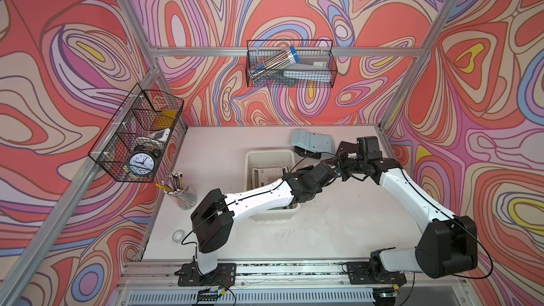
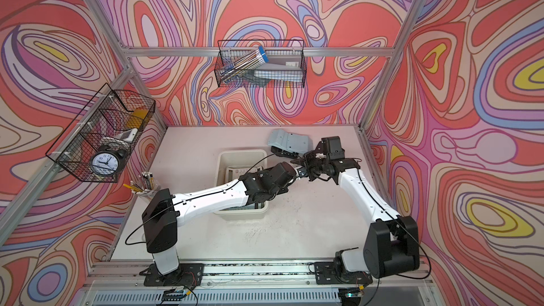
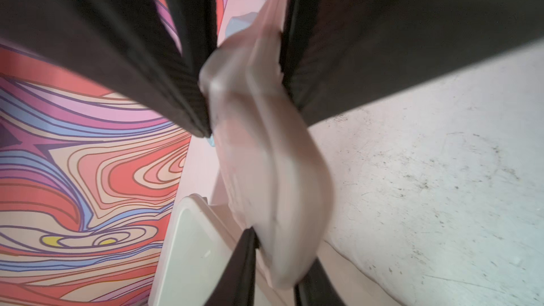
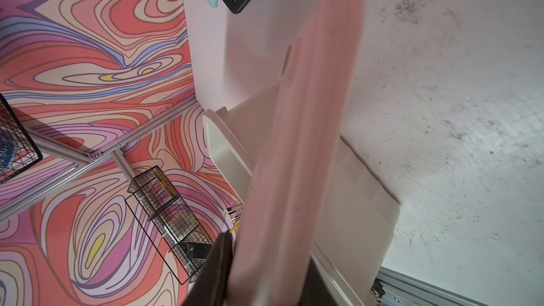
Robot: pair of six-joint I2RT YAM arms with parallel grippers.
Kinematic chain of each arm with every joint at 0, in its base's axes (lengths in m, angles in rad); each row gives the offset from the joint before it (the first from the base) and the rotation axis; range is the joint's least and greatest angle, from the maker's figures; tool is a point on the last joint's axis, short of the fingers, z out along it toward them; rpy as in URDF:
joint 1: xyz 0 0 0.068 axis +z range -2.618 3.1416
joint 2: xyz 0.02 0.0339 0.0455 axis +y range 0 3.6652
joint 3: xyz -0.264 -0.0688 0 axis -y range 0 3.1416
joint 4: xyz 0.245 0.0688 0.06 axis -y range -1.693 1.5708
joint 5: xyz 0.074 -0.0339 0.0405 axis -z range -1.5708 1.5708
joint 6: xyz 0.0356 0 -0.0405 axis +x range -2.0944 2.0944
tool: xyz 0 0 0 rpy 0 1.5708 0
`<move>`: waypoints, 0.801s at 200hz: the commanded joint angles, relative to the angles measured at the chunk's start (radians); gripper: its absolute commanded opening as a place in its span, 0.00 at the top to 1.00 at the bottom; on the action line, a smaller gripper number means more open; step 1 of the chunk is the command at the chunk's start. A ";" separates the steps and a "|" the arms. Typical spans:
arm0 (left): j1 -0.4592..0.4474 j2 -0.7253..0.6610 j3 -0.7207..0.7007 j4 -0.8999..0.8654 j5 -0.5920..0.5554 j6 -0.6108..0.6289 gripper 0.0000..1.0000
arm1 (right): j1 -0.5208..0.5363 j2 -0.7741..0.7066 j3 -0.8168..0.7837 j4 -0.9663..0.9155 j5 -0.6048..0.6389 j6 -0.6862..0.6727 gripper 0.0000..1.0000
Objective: Put the calculator in the storage box
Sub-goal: Pick up the calculator from the center of the board.
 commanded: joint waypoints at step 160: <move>-0.001 0.060 0.221 -0.042 -0.024 -0.112 1.00 | 0.039 -0.118 -0.011 0.066 0.041 -0.234 0.16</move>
